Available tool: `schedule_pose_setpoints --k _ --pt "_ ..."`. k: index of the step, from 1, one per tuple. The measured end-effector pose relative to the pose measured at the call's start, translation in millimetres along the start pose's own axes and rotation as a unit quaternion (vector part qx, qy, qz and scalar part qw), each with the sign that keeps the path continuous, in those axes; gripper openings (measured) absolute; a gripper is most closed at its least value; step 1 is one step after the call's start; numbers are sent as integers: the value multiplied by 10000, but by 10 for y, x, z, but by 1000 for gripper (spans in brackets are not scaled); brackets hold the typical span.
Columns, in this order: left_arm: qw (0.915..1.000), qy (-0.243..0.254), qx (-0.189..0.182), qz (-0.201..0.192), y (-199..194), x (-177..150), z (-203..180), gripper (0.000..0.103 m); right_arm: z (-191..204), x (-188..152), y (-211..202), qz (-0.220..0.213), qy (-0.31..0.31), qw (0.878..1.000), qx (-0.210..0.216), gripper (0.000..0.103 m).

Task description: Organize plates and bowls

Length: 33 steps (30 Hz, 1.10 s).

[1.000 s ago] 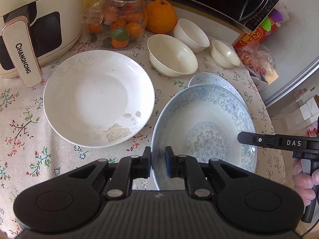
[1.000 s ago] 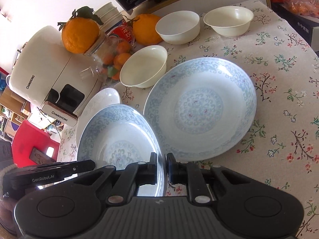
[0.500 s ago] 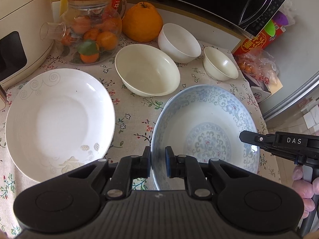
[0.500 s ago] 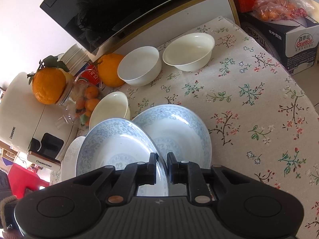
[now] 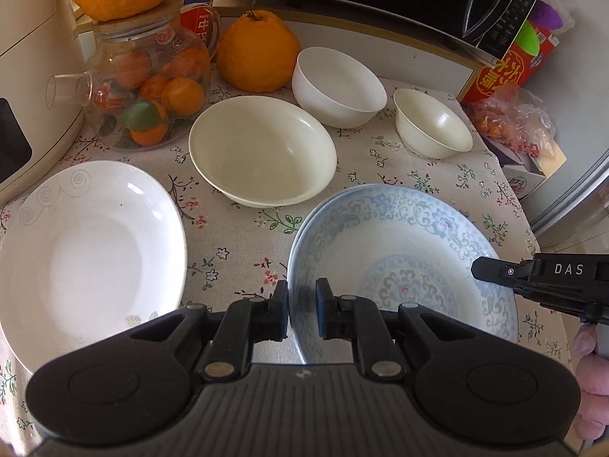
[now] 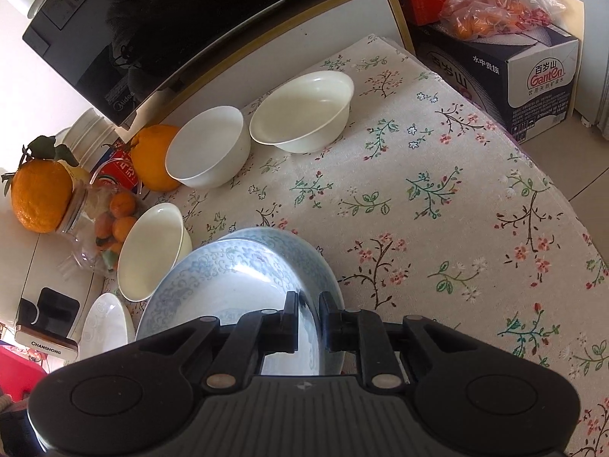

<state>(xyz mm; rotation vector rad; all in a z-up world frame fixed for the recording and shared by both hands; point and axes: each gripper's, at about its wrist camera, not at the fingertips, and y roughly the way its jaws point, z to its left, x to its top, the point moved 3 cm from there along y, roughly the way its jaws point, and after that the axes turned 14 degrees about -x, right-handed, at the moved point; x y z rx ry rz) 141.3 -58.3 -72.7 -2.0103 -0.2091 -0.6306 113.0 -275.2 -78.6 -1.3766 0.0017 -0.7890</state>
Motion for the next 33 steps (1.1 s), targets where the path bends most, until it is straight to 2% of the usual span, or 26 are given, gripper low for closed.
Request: schedule_pose_setpoints --k 7,11,14,28,33 --pt "9988 360 311 -81 85 -25 -54 12 60 -9 36 -184 -193 9994 -232 11" --pt "9932 944 626 -268 66 -26 -188 10 73 -3 24 -320 -270 9987 -282 10" --pt "9894 1212 756 -244 92 -51 -246 10 68 5 -1 -411 -309 9982 -303 10" --pt "9921 1053 669 -163 100 -47 -191 10 52 16 -36 -450 -422 9967 -526 8" --pt "9937 951 581 -140 86 -50 -175 15 44 15 -45 -439 -389 9970 -501 10"
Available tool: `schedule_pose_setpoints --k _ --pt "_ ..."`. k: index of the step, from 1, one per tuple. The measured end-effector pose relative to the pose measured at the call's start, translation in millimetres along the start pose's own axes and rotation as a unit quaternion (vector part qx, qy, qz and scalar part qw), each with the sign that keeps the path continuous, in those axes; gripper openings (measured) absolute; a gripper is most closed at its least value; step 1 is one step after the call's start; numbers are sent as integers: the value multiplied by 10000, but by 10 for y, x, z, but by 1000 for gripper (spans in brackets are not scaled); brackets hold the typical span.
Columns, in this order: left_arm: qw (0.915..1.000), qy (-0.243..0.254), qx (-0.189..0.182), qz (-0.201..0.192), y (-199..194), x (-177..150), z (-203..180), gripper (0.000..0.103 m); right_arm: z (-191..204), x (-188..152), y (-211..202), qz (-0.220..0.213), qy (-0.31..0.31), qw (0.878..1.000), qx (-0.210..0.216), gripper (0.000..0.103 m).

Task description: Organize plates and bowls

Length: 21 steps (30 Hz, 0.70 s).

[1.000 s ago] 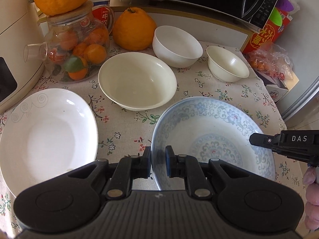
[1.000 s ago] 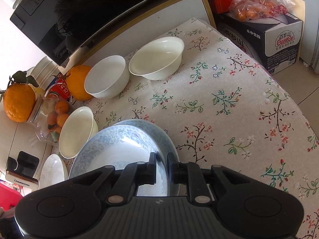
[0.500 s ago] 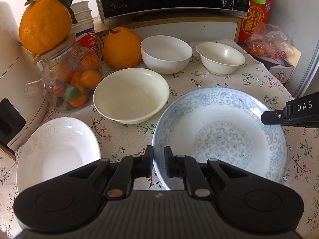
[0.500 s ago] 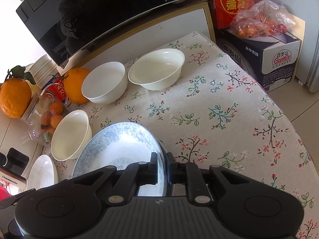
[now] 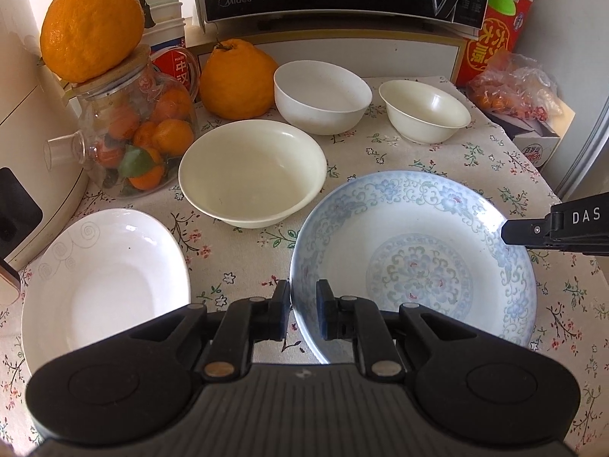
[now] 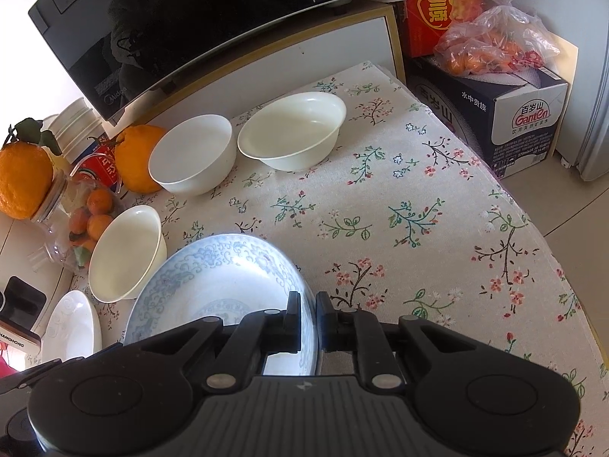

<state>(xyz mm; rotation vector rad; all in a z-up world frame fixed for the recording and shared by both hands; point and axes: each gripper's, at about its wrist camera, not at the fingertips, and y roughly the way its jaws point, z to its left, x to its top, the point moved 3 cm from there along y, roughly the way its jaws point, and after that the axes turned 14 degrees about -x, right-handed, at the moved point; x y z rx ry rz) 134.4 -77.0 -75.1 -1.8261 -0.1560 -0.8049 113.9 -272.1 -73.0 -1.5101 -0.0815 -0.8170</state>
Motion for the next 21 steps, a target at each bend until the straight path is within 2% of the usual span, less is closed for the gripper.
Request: schedule_pose_setpoints --k 6,11,13,16,21 --pt "9999 -81 -60 -23 -25 5 14 20 14 10 -37 -21 -17 10000 30 14" --pt "9999 -120 -89 -21 -45 7 28 29 27 7 -65 -47 -68 10000 36 23" --pt "9998 -160 -124 -21 -57 10 38 33 32 5 -83 -92 -101 9999 9 34" --pt "9994 -253 -240 27 -82 9 55 38 34 7 -117 -158 -133 9998 7 42" --pt "9988 -330 -362 -42 -178 -1 87 59 25 17 -179 -262 -108 9996 9 61"
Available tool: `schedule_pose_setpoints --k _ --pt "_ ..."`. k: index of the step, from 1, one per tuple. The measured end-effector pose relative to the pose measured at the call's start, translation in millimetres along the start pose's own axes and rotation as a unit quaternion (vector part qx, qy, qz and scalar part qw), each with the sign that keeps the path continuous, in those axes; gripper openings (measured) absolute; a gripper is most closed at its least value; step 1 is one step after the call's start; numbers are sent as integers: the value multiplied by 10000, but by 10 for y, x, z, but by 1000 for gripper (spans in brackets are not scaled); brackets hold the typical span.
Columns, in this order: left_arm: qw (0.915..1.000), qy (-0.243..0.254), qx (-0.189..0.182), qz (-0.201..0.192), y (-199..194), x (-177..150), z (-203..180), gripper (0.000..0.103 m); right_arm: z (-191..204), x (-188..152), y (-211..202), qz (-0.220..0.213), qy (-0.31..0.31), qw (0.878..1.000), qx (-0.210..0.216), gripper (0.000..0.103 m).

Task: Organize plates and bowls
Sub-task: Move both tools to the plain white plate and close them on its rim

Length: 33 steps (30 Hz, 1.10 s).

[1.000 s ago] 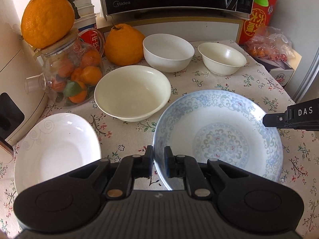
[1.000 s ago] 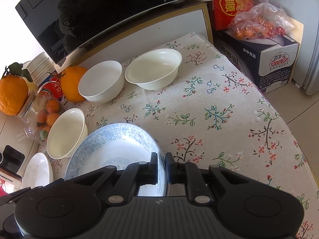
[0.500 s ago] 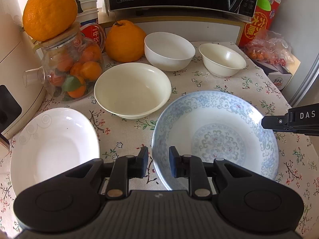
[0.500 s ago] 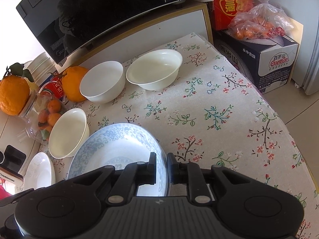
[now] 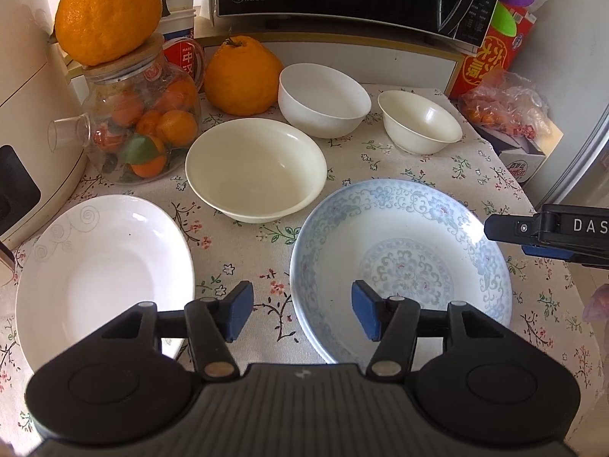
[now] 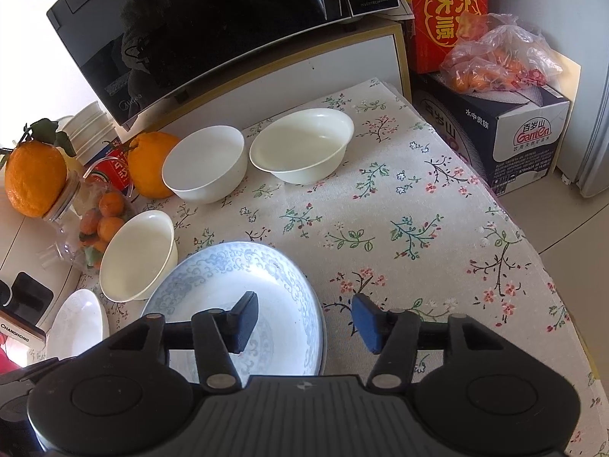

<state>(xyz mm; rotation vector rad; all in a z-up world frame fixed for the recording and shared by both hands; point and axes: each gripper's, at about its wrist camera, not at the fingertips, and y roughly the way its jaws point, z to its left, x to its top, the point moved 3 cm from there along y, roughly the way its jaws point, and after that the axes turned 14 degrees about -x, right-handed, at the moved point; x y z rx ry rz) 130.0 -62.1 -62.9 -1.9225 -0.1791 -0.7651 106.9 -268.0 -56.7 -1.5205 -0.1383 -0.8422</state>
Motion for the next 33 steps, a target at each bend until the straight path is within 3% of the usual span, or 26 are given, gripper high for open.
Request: schedule_pose_setpoints --k 7,15,27,33 --pt "9998 -62 -65 -171 -189 7 92 79 37 -9 -109 -217 -143 9997 -8 76" --pt "9990 -2 233 -384 -424 -19 300 99 173 -59 -242 -505 -492 9975 12 86" --pt "9928 -341 1011 -536 -744 -158 936 103 696 -137 -407 -762 -909 9919 445 89" --pt "9866 -763 1314 -591 -833 -170 1309 103 1176 -222 -455 -602 -859 9879 1141 92"
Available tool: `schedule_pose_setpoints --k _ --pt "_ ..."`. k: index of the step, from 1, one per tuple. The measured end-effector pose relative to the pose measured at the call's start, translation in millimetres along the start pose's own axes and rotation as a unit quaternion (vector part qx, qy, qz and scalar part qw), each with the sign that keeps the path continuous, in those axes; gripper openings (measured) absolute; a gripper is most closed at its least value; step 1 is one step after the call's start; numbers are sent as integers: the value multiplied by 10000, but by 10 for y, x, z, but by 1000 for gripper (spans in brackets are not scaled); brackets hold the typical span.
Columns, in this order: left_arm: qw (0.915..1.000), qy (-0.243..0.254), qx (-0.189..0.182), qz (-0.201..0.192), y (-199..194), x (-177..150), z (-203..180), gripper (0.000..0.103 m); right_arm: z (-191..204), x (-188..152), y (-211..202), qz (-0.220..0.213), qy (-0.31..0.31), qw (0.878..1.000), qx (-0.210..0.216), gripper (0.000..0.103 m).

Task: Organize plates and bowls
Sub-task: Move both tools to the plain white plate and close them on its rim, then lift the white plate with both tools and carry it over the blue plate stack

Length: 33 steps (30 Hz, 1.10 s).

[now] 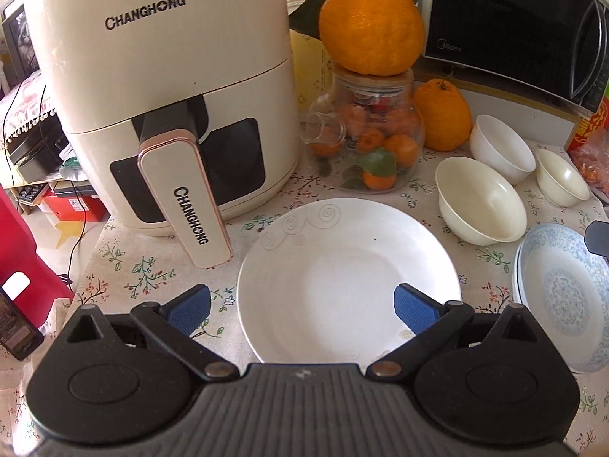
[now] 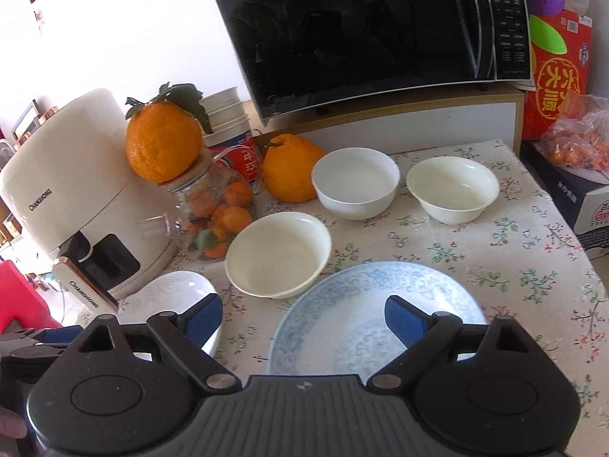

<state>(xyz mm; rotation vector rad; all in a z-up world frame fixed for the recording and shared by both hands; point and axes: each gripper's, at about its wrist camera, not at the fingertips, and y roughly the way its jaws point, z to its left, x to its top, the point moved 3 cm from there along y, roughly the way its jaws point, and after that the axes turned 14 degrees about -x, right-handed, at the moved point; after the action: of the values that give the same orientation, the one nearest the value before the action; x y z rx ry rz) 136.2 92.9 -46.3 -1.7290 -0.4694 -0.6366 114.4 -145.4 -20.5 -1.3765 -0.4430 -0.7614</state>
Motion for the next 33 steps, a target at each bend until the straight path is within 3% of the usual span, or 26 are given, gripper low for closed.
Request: schedule_pose_setpoints --k 5,12,17,24,28,33 --pt "9987 -499 -89 -33 40 5 327 102 414 -97 159 247 145 9983 508 92" --pt "9935 -1032 -473 93 155 -68 587 82 665 -261 490 858 675 9912 755 91" --pt "9901 -1214 -702 40 173 -70 660 67 736 -358 662 1122 942 9870 659 79" --pt "9864 -1426 -804 167 281 -90 707 40 848 -445 740 1027 489 9932 257 54" --pt "9823 -1625 -907 215 303 -113 746 33 864 -476 766 993 235 9947 102 36" --pt "9826 -1587 -930 276 320 -131 739 22 795 -492 812 1053 322 9939 75 26"
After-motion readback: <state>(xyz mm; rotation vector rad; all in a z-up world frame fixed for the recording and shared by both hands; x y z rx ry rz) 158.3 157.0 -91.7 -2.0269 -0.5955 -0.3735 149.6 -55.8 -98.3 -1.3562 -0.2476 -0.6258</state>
